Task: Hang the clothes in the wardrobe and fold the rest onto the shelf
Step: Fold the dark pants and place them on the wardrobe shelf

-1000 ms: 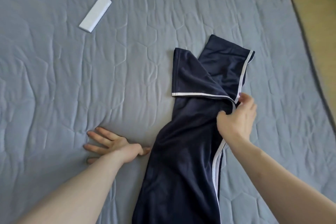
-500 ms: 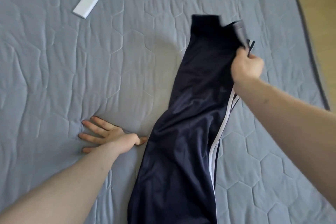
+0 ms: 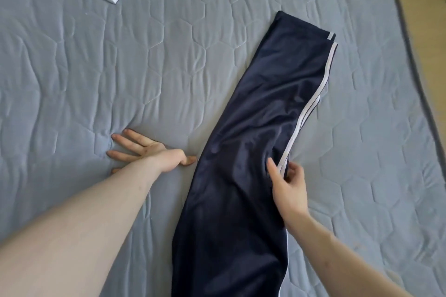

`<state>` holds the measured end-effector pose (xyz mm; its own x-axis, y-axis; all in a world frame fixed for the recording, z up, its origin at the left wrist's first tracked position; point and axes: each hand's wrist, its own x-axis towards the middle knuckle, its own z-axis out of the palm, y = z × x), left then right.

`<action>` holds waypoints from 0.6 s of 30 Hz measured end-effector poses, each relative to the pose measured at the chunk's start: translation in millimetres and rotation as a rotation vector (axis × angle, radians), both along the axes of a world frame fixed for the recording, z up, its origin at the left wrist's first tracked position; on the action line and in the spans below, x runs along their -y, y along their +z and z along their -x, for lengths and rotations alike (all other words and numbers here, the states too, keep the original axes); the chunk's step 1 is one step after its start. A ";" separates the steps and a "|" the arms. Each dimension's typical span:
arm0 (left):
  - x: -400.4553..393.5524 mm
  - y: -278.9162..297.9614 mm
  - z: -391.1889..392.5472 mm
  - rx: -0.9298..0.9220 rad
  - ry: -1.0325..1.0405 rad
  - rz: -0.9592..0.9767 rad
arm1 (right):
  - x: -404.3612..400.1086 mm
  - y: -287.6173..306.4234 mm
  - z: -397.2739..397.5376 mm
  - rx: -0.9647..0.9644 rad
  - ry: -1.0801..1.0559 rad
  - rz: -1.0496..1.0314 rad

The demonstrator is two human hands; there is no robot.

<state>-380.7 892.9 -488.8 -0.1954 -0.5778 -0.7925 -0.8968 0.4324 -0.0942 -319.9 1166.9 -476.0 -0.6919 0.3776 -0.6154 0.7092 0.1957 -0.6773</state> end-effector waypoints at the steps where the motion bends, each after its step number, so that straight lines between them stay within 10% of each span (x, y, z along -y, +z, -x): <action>1: -1.0 3.5 1.7 0.003 -0.010 -0.006 | 0.9 -1.4 -10.9 0.003 0.016 0.010; 11: 1.4 20.4 -41.1 -0.102 -0.250 0.032 | -28.0 -12.6 -136.7 0.308 0.024 0.054; 18: 16.7 9.0 -158.3 -0.620 -0.424 0.031 | -16.6 12.8 -207.5 0.352 -0.138 0.104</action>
